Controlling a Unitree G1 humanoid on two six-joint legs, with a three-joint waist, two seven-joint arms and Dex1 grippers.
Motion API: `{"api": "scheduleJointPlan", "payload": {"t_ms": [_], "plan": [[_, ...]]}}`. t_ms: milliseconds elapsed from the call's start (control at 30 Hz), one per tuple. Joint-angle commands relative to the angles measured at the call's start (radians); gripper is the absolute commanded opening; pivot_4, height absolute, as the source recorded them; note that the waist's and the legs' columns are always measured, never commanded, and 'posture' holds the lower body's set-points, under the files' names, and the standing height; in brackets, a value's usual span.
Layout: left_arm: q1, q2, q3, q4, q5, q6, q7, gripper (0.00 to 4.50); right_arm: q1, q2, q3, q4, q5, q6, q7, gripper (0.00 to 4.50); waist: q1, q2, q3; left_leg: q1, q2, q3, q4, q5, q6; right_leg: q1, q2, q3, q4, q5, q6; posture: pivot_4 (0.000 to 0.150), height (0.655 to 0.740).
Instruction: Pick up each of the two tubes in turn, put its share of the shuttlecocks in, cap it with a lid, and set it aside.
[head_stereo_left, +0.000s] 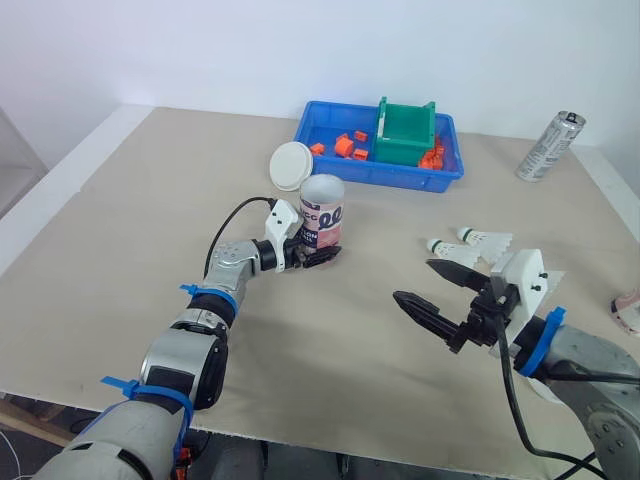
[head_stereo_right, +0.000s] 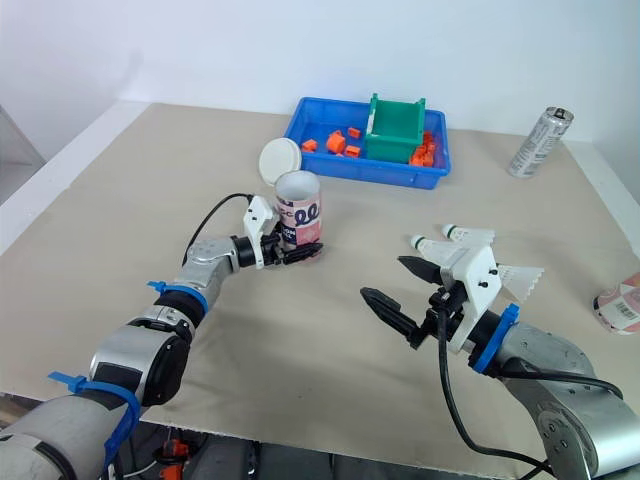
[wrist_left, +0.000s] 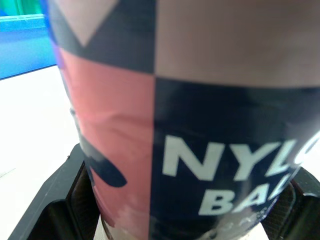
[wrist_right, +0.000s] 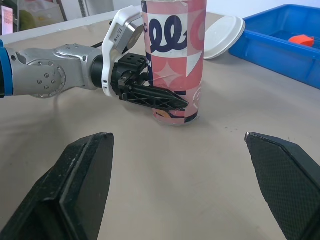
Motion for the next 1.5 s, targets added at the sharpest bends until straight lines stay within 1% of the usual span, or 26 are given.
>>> {"api": "scheduleJointPlan", "payload": {"t_ms": [33,233,367,400,533,600,767,867,1000,1067,1133,1200,1267,1300,1500], "plan": [[-0.019,0.01,0.014,-0.028,-0.012,-0.007,-0.006,3.86,-0.004,-0.013,-0.02,-0.014,0.007,-0.007,0.002,4.5,0.0,0.0,0.0,0.0,0.0,0.0,0.0,0.0,0.0,0.0,0.0,0.0,0.0,0.0,0.0,0.15,0.7275],[-0.017,0.011,0.012,-0.032,-0.011,-0.008,-0.013,3.86,0.0,-0.012,-0.022,-0.012,0.008,-0.007,0.003,4.5,0.0,0.0,0.0,0.0,0.0,0.0,0.0,0.0,0.0,0.0,0.0,0.0,0.0,0.0,0.0,0.15,0.7275],[-0.019,0.035,-0.015,-0.049,0.007,0.01,-0.07,3.86,0.009,-0.015,-0.027,-0.013,0.014,0.001,0.003,4.5,0.0,0.0,0.0,0.0,0.0,0.0,0.0,0.0,0.0,0.0,0.0,0.0,0.0,0.0,0.0,0.15,0.7275],[-0.019,0.05,-0.026,-0.059,0.014,0.013,-0.097,3.86,0.016,-0.018,-0.031,-0.014,0.012,0.003,0.004,4.5,0.0,0.0,0.0,0.0,0.0,0.0,0.0,0.0,0.0,0.0,0.0,0.0,0.0,0.0,0.0,0.15,0.7275],[-0.027,0.15,-0.077,-0.131,0.025,0.084,-0.282,3.86,0.048,-0.021,-0.054,-0.013,0.0,0.007,-0.012,4.5,-0.003,0.0,0.0,0.0,0.0,0.0,0.0,0.0,0.0,0.0,0.0,0.0,0.0,0.0,-0.001,0.15,0.7275],[-0.039,0.215,-0.1,-0.185,0.02,0.155,-0.391,3.86,0.059,-0.017,-0.046,-0.002,-0.047,-0.008,-0.033,4.5,-0.007,0.0,0.0,0.0,0.0,0.0,0.0,0.0,0.0,0.0,0.0,0.0,0.001,0.0,-0.001,0.15,0.7275],[-0.02,0.332,-0.154,-0.332,0.018,0.25,-0.557,3.86,0.051,0.004,-0.021,0.038,-0.128,-0.022,-0.085,4.5,-0.011,0.0,0.0,0.0,0.001,0.0,0.0,0.0,0.0,0.0,0.0,0.0,0.001,0.0,-0.001,0.15,0.7275],[0.012,0.369,-0.172,-0.441,0.003,0.291,-0.596,3.86,0.051,0.015,-0.022,0.044,-0.14,-0.027,-0.088,4.5,-0.012,0.0,0.0,0.0,0.001,0.0,0.0,0.0,0.0,0.0,0.0,0.0,0.001,0.0,-0.001,0.15,0.7275],[0.08,0.443,-0.248,-0.616,-0.044,0.349,-0.616,3.86,0.064,0.017,-0.015,0.057,-0.185,-0.035,-0.101,4.5,-0.014,0.0,0.0,0.0,0.002,0.0,0.0,0.0,0.0,0.0,0.0,0.0,0.001,-0.001,-0.004,0.15,0.7275],[0.119,0.533,-0.336,-0.726,-0.106,0.395,-0.616,3.86,0.041,0.034,-0.008,0.087,-0.225,-0.031,-0.15,4.5,-0.016,0.0,0.0,0.0,0.002,0.0,-0.001,0.0,0.0,0.0,0.001,0.0,0.002,-0.001,-0.004,0.15,0.7275],[0.137,0.598,-0.398,-0.788,-0.149,0.418,-0.616,3.86,0.02,0.052,0.0,0.103,-0.248,-0.025,-0.18,4.5,-0.022,0.0,0.0,0.001,0.003,0.0,-0.001,0.0,0.0,-0.001,0.001,-0.001,0.002,-0.001,-0.005,0.15,0.7275],[0.144,0.642,-0.441,-0.809,-0.16,0.413,-0.616,3.86,0.004,0.08,0.025,0.116,-0.282,-0.026,-0.219,4.5,-0.022,0.0,0.0,0.001,0.002,0.0,0.0,0.0,0.0,-0.001,0.001,-0.001,0.003,-0.002,-0.004,0.15,0.7275],[0.15,0.665,-0.467,-0.804,-0.148,0.389,-0.616,3.86,-0.01,0.116,0.048,0.138,-0.32,-0.034,-0.258,4.5,-0.022,0.0,0.0,0.002,0.003,0.0,0.0,0.0,0.0,-0.001,0.001,-0.001,0.003,-0.002,-0.006,0.15,0.7275],[0.15,0.669,-0.474,-0.801,-0.149,0.385,-0.616,3.86,-0.018,0.13,0.055,0.149,-0.333,-0.038,-0.271,4.5,-0.022,0.0,0.0,0.002,0.003,0.0,0.0,0.0,0.001,-0.001,0.001,-0.001,0.003,-0.003,-0.008,0.15,0.7275],[0.148,0.67,-0.501,-0.819,-0.168,0.394,-0.616,3.86,-0.081,0.168,0.09,0.218,-0.381,-0.061,-0.284,4.5,-0.021,0.0,0.0,0.002,0.002,0.002,0.001,0.0,0.001,0.0,0.0,0.0,0.003,-0.003,-0.008,0.15,0.7275]]}}
